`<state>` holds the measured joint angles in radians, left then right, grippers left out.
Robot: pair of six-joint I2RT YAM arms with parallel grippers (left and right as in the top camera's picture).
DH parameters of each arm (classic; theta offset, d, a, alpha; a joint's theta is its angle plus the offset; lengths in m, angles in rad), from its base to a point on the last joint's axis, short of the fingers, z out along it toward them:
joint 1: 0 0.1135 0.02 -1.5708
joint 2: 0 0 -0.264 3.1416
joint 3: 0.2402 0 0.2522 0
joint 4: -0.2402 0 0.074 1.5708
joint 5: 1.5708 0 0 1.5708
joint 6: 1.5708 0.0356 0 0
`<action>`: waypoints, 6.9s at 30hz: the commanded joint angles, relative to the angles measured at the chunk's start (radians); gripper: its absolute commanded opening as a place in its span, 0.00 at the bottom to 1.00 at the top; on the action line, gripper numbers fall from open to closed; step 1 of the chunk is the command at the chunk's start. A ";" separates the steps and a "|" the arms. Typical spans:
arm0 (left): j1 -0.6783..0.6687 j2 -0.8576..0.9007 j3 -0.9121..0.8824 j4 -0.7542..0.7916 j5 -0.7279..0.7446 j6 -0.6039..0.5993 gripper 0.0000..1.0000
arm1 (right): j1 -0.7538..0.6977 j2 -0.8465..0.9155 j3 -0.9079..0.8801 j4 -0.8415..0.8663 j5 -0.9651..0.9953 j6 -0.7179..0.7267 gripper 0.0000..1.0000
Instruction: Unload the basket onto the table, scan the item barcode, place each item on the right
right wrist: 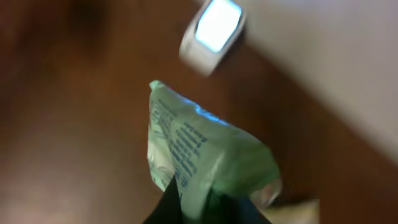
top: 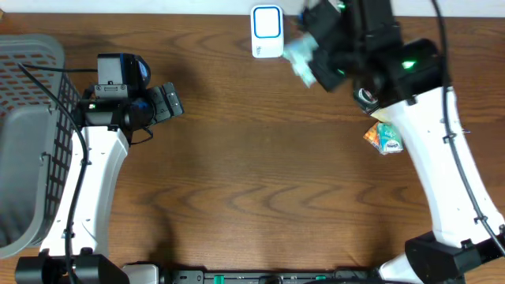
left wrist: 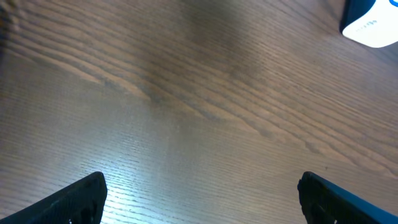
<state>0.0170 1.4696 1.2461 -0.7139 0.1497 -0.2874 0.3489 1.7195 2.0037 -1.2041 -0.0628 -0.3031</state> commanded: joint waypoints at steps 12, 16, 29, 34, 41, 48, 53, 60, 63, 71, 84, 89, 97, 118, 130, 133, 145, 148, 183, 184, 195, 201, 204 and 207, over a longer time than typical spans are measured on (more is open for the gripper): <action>0.002 0.005 0.001 -0.004 -0.016 0.009 0.98 | -0.328 0.107 -0.322 0.075 -0.046 0.184 0.07; 0.002 0.005 0.001 -0.004 -0.016 0.009 0.98 | -0.443 0.110 -0.447 0.216 -0.051 0.264 0.07; 0.002 0.005 0.001 -0.004 -0.016 0.009 0.98 | -0.578 0.080 -0.544 0.380 -0.088 0.412 0.99; 0.002 0.005 0.001 -0.004 -0.016 0.009 0.98 | -0.563 -0.085 -0.475 0.364 -0.172 0.414 0.99; 0.002 0.005 0.001 -0.004 -0.016 0.009 0.98 | -0.474 -0.388 -0.473 0.245 -0.235 0.383 0.99; 0.002 0.005 0.001 -0.004 -0.016 0.009 0.98 | -0.382 -0.571 -0.473 -0.005 -0.236 0.362 0.99; 0.002 0.005 0.001 -0.004 -0.016 0.009 0.98 | -0.370 -0.658 -0.473 -0.225 -0.235 0.361 0.99; 0.002 0.005 0.001 -0.004 -0.016 0.009 0.98 | -0.370 -0.697 -0.473 -0.344 -0.127 0.294 0.99; 0.002 0.005 0.001 -0.004 -0.016 0.009 0.98 | -0.370 -0.696 -0.473 -0.371 -0.126 0.294 0.99; 0.002 0.005 0.001 -0.003 -0.016 0.009 0.98 | -0.378 -0.751 -0.554 -0.106 -0.053 0.234 0.99; 0.002 0.005 0.001 -0.004 -0.016 0.009 0.98 | -0.267 -1.168 -1.384 0.887 -0.075 0.235 0.99; 0.002 0.005 0.001 -0.003 -0.016 0.009 0.98 | -0.220 -1.310 -1.669 1.155 -0.074 0.235 0.99; 0.002 0.005 0.001 -0.004 -0.016 0.009 0.98 | -0.206 -1.588 -1.999 1.324 -0.074 0.246 0.99; 0.002 0.005 0.001 -0.003 -0.016 0.009 0.98 | -0.172 -1.713 -1.998 1.136 -0.025 0.253 0.99; 0.002 0.005 0.001 -0.004 -0.016 0.009 0.98 | -0.172 -1.713 -1.998 1.136 -0.025 0.253 0.99; 0.002 0.005 0.001 -0.004 -0.016 0.009 0.98 | -0.172 -1.713 -1.998 1.135 -0.025 0.253 0.99; 0.003 -0.182 -0.199 0.008 -0.090 0.053 0.98 | -0.172 -1.713 -1.998 1.136 -0.025 0.253 0.99; 0.002 -0.347 -0.359 0.006 -0.195 0.050 0.98 | -0.172 -1.713 -1.998 1.136 -0.025 0.253 0.99; 0.002 -1.469 -1.242 0.651 -0.075 0.463 0.98 | -0.172 -1.713 -1.998 1.136 -0.025 0.253 0.99; 0.000 -1.468 -1.242 0.654 -0.075 0.463 0.98 | -0.172 -1.713 -1.998 1.136 -0.025 0.253 0.99; 0.000 -1.464 -1.242 0.650 -0.075 0.463 0.98 | -0.172 -1.713 -1.998 1.136 -0.025 0.253 0.99; 0.000 -1.464 -1.242 0.650 -0.075 0.463 0.98 | -0.172 -1.713 -1.998 1.136 -0.025 0.253 0.99; 0.000 -1.464 -1.242 0.650 -0.075 0.463 0.98 | -0.172 -1.713 -1.998 1.136 -0.025 0.253 0.99; 0.000 -1.464 -1.242 0.650 -0.075 0.463 0.98 | -0.172 -1.713 -1.998 1.136 -0.025 0.253 0.99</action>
<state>0.0177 0.0113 0.0154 -0.0223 0.0677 0.1589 0.1669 0.0120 0.0067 -0.0639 -0.0929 -0.0589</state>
